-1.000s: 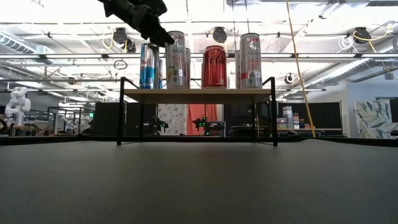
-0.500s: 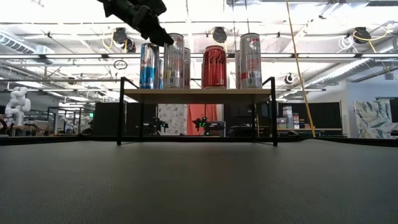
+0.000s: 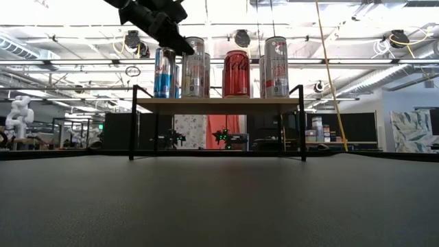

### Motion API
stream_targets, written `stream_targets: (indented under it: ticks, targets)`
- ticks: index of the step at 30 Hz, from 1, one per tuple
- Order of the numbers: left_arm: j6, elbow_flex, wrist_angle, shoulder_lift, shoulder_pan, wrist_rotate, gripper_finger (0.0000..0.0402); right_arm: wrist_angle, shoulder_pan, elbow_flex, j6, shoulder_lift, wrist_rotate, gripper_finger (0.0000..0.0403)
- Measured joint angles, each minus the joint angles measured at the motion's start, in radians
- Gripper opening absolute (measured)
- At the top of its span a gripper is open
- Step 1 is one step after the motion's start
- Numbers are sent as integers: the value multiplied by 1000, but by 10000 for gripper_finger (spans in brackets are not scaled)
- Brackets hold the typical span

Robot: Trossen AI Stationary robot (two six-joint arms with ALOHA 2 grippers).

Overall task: Place canned beverage on shelf
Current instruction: Put the white orange soda can on the shelf aligned with the other white orange soda can

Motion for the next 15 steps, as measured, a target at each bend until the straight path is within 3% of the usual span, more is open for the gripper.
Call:
stream_targets:
  ticks: [15]
  targets:
    - [4, 0, 40, -2, 0, -4, 300, 0, 0, 0, -1, 0, 0, 247]
